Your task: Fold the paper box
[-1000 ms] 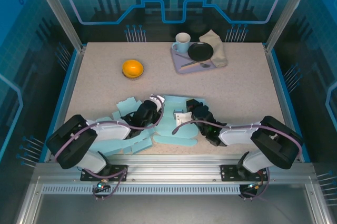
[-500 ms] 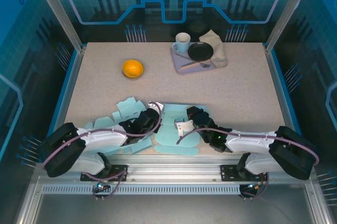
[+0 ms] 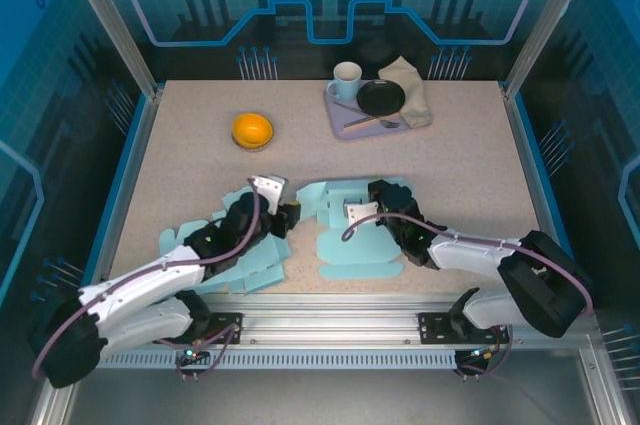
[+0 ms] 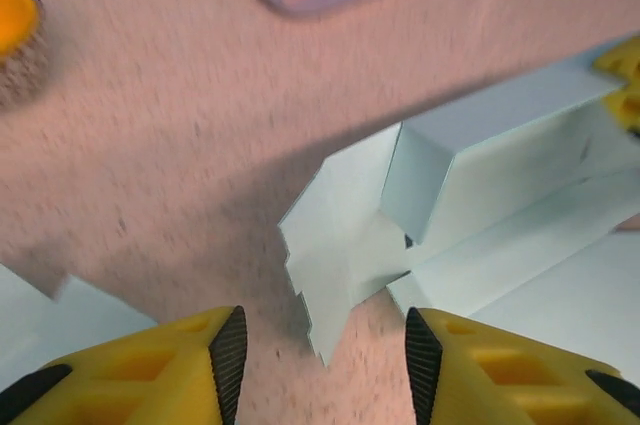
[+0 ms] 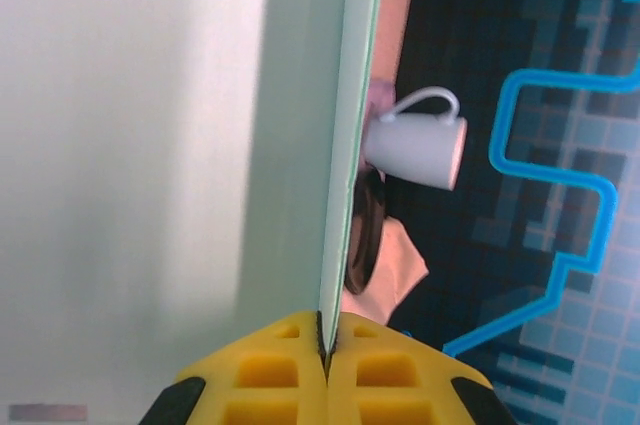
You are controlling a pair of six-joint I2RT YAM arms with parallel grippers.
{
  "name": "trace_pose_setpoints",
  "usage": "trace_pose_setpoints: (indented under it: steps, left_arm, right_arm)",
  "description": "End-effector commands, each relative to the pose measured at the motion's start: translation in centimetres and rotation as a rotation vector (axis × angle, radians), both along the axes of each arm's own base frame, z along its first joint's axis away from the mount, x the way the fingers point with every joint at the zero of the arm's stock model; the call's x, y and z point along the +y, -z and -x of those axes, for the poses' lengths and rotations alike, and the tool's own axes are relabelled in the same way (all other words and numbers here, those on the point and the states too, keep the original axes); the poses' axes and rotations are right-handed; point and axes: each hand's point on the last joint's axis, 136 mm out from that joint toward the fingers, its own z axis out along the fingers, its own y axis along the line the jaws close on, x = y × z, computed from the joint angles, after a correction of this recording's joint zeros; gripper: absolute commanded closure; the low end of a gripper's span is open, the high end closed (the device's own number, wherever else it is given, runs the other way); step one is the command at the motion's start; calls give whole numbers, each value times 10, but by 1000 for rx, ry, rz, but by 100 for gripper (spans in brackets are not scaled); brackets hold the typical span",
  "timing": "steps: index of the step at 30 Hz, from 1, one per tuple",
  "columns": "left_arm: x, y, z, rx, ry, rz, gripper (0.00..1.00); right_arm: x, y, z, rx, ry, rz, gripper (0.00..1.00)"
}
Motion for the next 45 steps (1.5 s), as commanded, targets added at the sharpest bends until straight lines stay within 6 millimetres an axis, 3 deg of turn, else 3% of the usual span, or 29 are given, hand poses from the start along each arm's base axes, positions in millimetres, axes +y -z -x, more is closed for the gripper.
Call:
trace_pose_setpoints:
  steps: [1, 4, 8, 14, 18, 26, 29, 34, 40, 45]
  left_arm:
    - [27, -22, -18, 8, -99, 73, 52]
    - [51, -22, -39, 34, -215, 117, 52]
    - [69, -15, -70, 105, -313, 124, 52]
    - [77, -7, -115, 194, -378, 178, 55]
    - [74, -4, -129, 219, -383, 161, 57]
    - [71, 20, -126, 279, -384, 171, 57]
    - [63, 23, -125, 288, -337, 183, 57]
    - [29, 25, -116, 292, -109, 212, 53]
    - [47, 55, -109, 343, -160, 84, 54]
    - [73, 58, -108, 317, -222, 107, 56]
  right_arm:
    - [9, -39, -31, -107, -5, -86, 100]
    - [12, -52, -57, -145, 13, -97, 100]
    - [15, -65, -92, -211, 56, -137, 100]
    - [35, -32, -119, -227, 57, -102, 100]
    - [45, 8, -104, -170, 8, -1, 100]
    - [42, 50, -54, -100, -47, 159, 100]
    - [40, 41, -49, -110, -29, 119, 100]
    - [47, 22, -48, -105, -54, 46, 100]
    - [48, 4, -50, -112, -58, -22, 100]
    - [41, -2, -48, -138, -45, -18, 100]
